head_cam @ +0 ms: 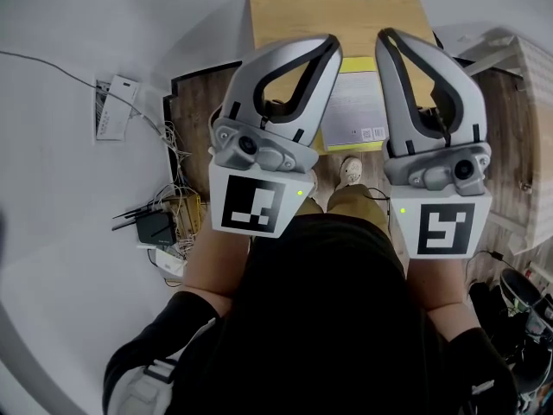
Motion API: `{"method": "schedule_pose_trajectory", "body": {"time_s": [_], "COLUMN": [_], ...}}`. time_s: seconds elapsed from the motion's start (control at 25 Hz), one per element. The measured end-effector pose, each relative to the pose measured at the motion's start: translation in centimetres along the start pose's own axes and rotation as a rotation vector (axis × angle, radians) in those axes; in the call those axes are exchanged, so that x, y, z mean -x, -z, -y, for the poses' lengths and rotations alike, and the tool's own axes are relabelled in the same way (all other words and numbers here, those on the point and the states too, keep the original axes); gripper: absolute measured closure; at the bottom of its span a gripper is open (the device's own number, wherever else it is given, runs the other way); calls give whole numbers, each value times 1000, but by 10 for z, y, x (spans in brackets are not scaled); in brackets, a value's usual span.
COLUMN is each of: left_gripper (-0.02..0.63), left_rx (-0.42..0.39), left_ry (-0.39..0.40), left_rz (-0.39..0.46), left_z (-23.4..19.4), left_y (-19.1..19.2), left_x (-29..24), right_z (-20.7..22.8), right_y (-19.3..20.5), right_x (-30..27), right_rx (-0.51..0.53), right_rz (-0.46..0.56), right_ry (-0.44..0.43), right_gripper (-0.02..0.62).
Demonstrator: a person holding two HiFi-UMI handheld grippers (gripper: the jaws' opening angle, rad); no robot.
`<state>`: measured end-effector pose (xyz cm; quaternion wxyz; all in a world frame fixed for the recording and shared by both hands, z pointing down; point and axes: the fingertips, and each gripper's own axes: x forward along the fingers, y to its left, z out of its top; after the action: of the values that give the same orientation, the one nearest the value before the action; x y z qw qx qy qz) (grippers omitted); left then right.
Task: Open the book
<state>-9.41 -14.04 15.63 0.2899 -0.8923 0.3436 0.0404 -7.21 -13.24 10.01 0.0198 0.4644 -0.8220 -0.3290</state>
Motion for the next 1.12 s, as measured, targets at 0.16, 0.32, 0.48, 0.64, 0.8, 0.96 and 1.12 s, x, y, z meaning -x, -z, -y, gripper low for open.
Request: {"method": "schedule_pose_trajectory", "body": {"time_s": [0.16, 0.32, 0.48, 0.64, 0.8, 0.96, 1.12], "left_gripper": [603, 602, 601, 603, 601, 601, 601], "left_rx": [15, 39, 46, 59, 66, 91, 119], "left_ry": [-3, -16, -11, -15, -5, -2, -2], "left_rz": [-28, -74, -74, -83, -101, -137, -176], "left_z": [2, 5, 14, 20, 32, 38, 43], "left_y": [8, 20, 27, 36, 52, 61, 70], "left_x": [0, 3, 7, 12, 16, 13, 8], "right_z": [-3, -8, -10, -20, -25, -32, -41], "right_y": [12, 20, 27, 35, 45, 58, 71], "right_x": [4, 6, 12, 16, 23, 31, 34], "right_rx": [-14, -16, -29, -45, -67, -92, -116], "right_rz": [-21, -42, -55, -77, -98, -127, -149], "right_ry": [-26, -39, -43, -58, -64, -79, -97], "right_gripper": [566, 566, 566, 566, 566, 566, 566]}}
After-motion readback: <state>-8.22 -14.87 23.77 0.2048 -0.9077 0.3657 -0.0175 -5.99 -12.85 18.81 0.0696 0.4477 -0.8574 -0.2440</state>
